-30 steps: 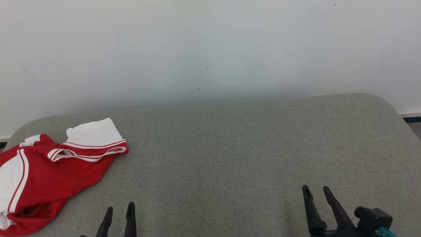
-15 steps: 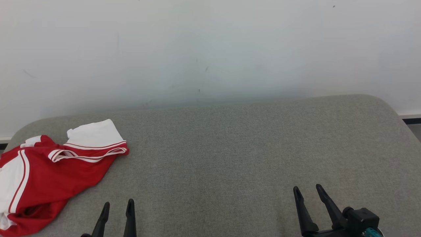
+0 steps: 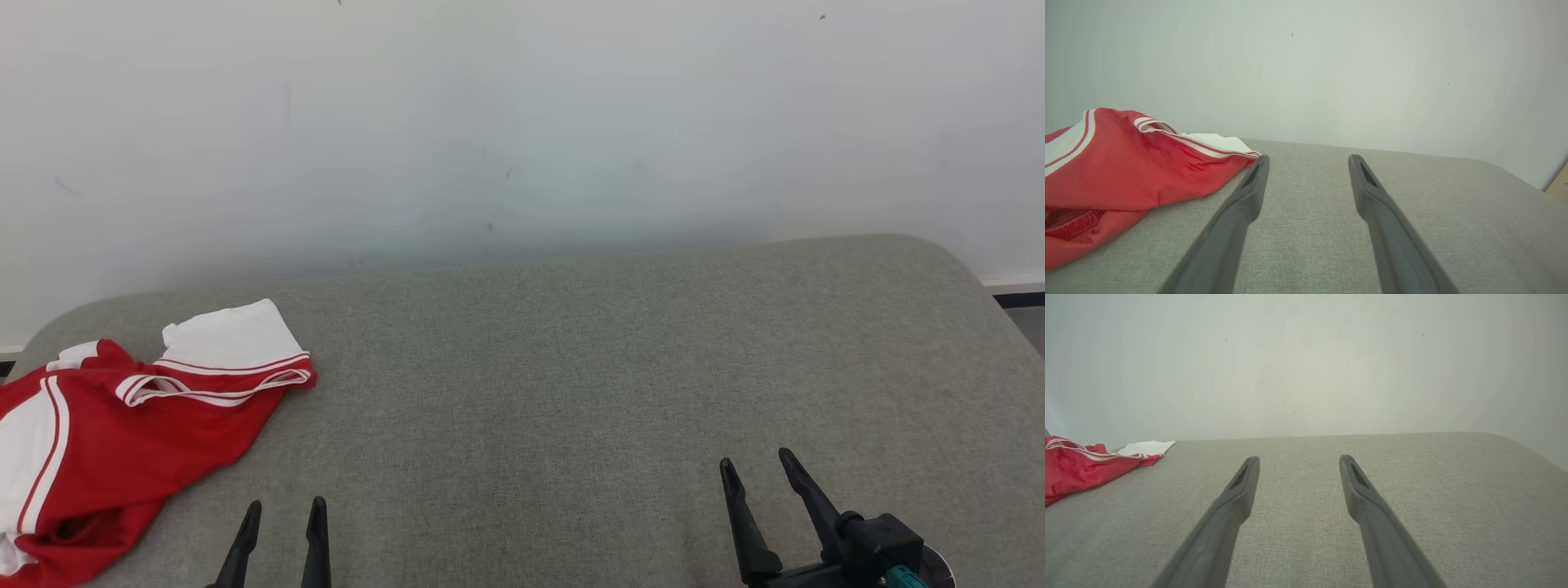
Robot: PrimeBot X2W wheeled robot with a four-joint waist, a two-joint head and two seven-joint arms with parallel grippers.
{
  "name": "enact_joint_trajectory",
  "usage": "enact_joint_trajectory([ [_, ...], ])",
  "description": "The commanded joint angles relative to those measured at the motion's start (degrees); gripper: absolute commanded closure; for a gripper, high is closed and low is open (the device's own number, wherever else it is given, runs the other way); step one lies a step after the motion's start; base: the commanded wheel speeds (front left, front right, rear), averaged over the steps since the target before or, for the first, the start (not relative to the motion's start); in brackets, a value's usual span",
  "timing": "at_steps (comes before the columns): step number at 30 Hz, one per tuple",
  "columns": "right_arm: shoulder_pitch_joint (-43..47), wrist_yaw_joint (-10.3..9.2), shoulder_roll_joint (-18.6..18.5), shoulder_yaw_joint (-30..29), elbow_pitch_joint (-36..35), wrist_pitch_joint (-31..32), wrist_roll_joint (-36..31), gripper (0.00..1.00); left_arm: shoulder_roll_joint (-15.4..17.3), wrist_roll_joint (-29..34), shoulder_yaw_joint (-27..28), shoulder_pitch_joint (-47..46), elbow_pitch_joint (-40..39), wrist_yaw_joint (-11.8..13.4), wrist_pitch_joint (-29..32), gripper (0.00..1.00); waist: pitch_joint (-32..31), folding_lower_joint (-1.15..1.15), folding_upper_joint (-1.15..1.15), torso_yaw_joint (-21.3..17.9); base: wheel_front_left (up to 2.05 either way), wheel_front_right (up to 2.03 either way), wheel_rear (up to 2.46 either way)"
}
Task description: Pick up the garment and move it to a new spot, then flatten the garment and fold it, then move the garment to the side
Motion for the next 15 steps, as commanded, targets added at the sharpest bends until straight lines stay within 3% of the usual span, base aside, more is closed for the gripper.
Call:
enact_joint_trajectory([
  [1, -0.17, 0.04, 0.19, 0.14, -0.01, -0.37, -1.15, 0.0, 0.02, 1.3, 0.5, 0.67, -0.35, 0.38, -0.38, 0.0, -0.08, 0.0, 0.0, -0.03, 0.0, 0.0, 0.0],
  [15, -0.19, 0.04, 1.32, 0.15, 0.66, -1.23, -6.58, 0.0, 0.02, 5.88, 2.0, 1.33, -0.58, -0.86, -1.18, 0.0, -0.64, 0.0, 0.0, -0.11, 0.0, 0.0, 0.0],
])
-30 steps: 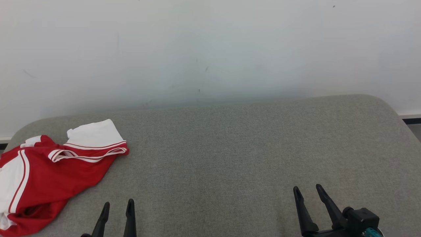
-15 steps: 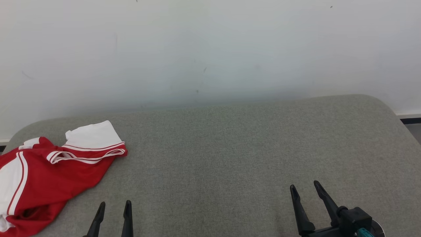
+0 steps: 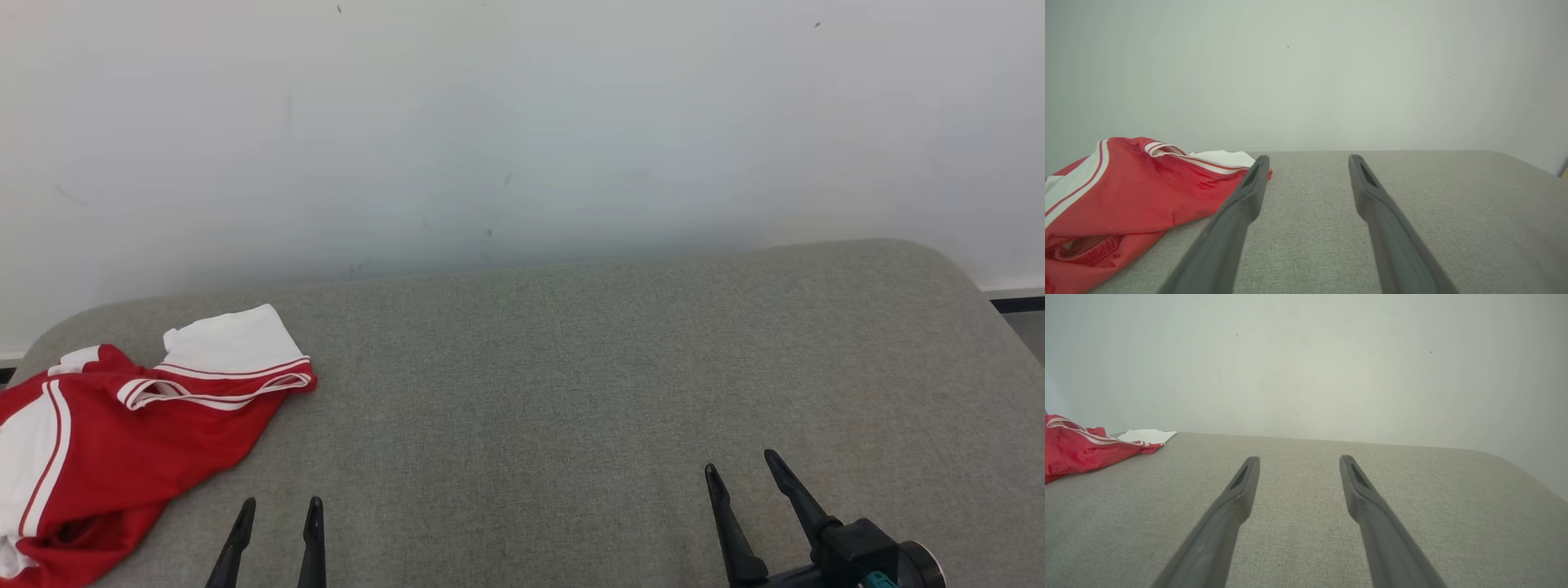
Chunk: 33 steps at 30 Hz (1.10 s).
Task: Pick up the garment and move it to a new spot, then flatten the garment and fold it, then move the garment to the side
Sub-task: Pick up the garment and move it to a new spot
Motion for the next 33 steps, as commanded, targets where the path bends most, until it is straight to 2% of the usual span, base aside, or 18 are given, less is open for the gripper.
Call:
enact_joint_trajectory([
  [1, -0.13, 0.04, 0.18, -0.04, 0.18, -0.26, -0.07, 0.0, 0.02, -0.4, 0.5, 1.06, 0.02, -0.4, -0.25, 0.0, -0.06, 0.0, 0.0, 0.02, 0.0, 0.0, 0.0],
  [22, 0.38, 0.04, 0.18, -0.4, 0.57, -0.26, 0.51, 0.0, 0.02, 0.4, 0.11, 1.01, 1.69, -0.56, -0.25, 0.0, -0.13, 0.0, 0.0, 0.39, 0.0, 0.0, 0.0],
  [33, 0.7, 0.04, 0.05, 0.15, 0.43, -0.26, 0.77, 0.0, 0.02, 0.97, 0.21, 0.67, 1.66, 0.16, -0.26, 0.0, 0.14, 0.0, 0.0, 3.61, 0.0, 0.0, 0.0],
])
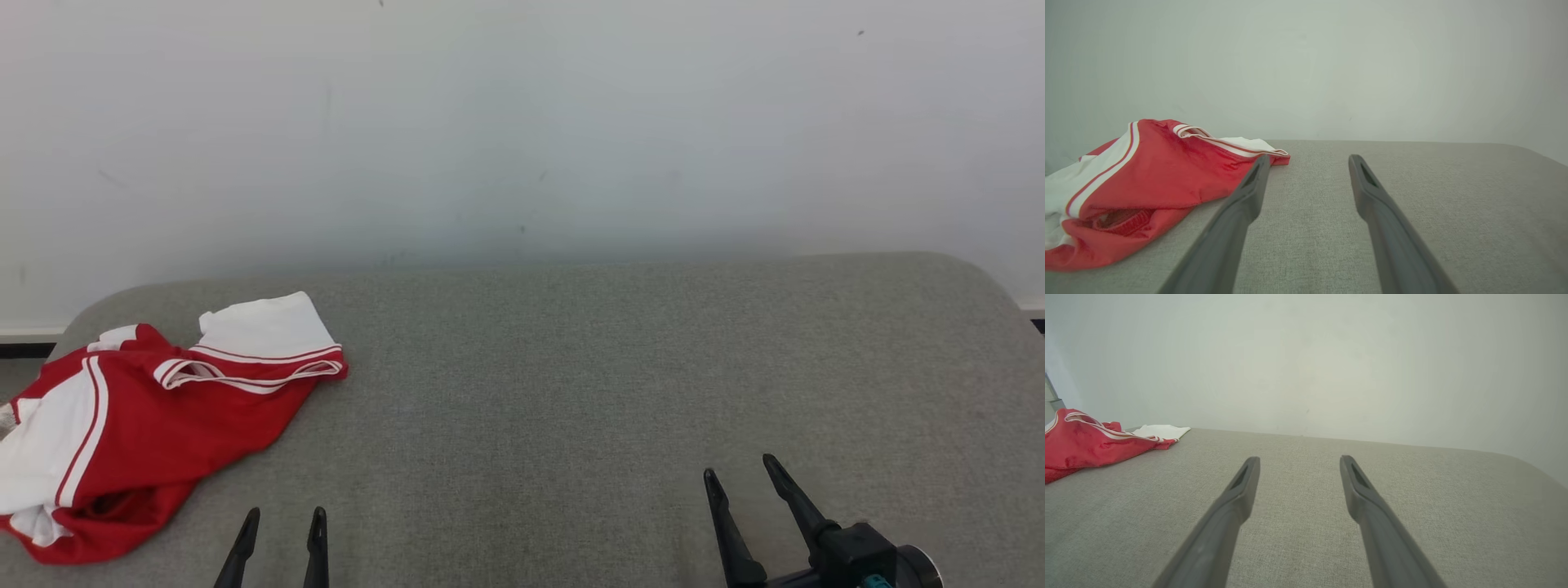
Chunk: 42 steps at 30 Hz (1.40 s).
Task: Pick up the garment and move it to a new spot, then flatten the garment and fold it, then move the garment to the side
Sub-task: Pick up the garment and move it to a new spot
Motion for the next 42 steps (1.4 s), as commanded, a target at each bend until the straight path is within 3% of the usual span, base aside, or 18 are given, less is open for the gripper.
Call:
enact_joint_trajectory([
  [1, 0.53, 0.04, -0.07, 0.32, -0.12, -0.21, 0.56, 0.0, 0.01, 0.2, 0.07, 0.47, -0.08, 0.21, -0.25, 0.0, 0.16, 0.0, 0.0, 1.34, 0.0, 0.0, 0.0],
  [22, 1.39, 0.03, 1.38, 2.01, 0.02, -0.2, 1.37, 0.0, 0.02, 1.2, 2.72, 4.36, -3.4, 0.55, -0.25, 0.0, -2.18, 0.0, 0.0, 13.54, 0.0, 0.0, 0.0],
  [42, 1.45, 0.03, 1.9, 2.75, -0.1, -0.2, 2.03, 0.0, 0.05, 0.81, 4.53, 4.02, -4.45, -0.78, -0.25, 0.0, -1.79, 0.0, 0.0, 19.9, 0.0, 0.0, 0.0],
])
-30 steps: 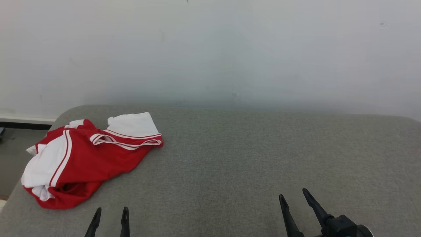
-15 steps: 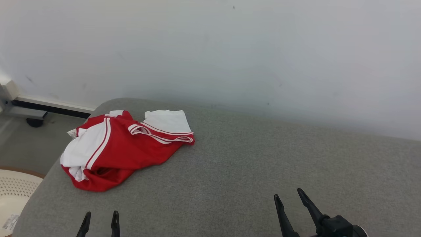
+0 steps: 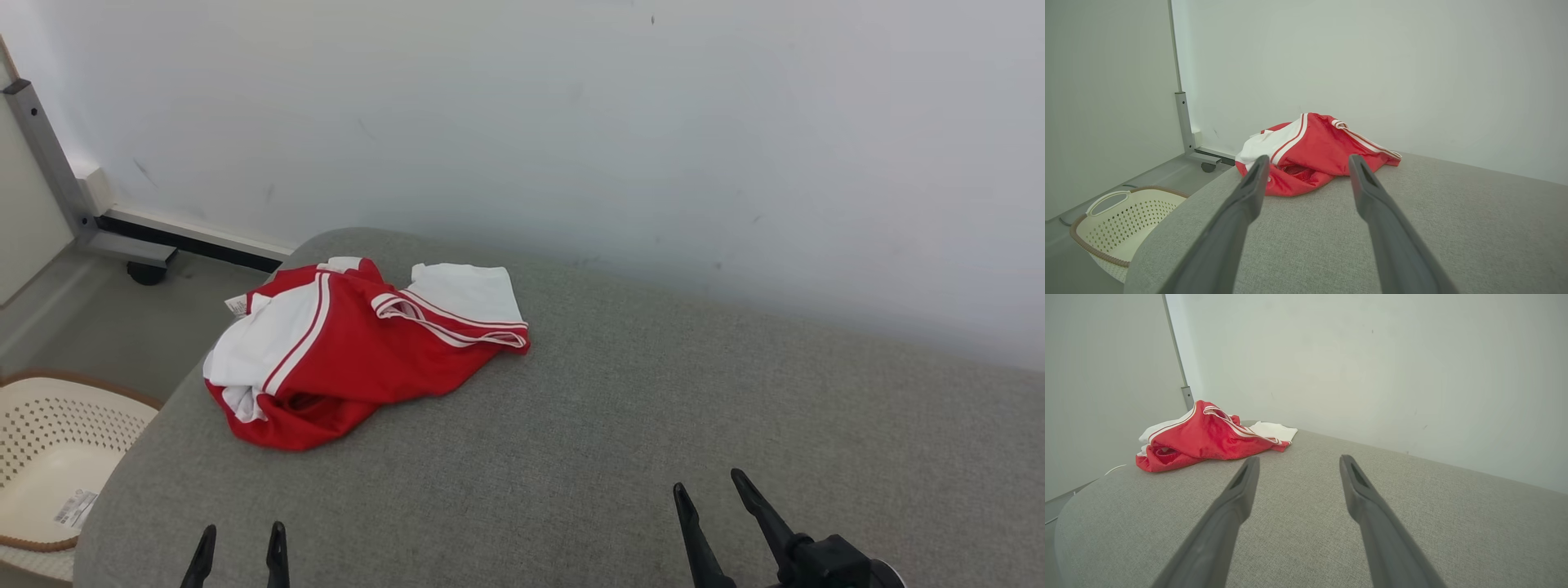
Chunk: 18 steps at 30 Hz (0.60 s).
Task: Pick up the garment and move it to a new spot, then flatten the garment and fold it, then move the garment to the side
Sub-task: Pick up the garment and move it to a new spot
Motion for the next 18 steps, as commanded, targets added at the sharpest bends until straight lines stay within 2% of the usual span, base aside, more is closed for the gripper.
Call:
enact_joint_trajectory([
  [1, 0.43, 0.02, -0.31, 0.06, -0.03, -0.2, 0.18, 0.0, -0.01, 0.18, 0.08, 0.06, 0.21, -0.27, -0.25, 0.0, 0.1, 0.0, 0.0, 0.23, 0.0, 0.0, 0.0],
  [11, -0.03, 0.02, -0.91, 0.63, -0.04, -0.2, 0.59, 0.0, -0.02, -0.47, -0.02, -0.46, 0.25, 0.64, -0.25, 0.0, 0.68, 0.0, 0.0, 0.55, 0.0, 0.0, 0.0],
  [14, -0.07, 0.02, -1.14, 0.64, -0.42, -0.2, 0.68, 0.0, -0.02, -3.66, 0.31, -0.83, -0.53, 1.26, -0.25, 0.0, 1.22, 0.0, 0.0, 0.35, 0.0, 0.0, 0.0],
  [18, 0.16, 0.02, -1.48, 0.38, -0.69, -0.2, 0.7, 0.0, -0.03, -3.86, -0.11, -1.57, -0.43, 1.02, -0.25, 0.0, 2.08, 0.0, 0.0, 0.35, 0.0, 0.0, 0.0],
])
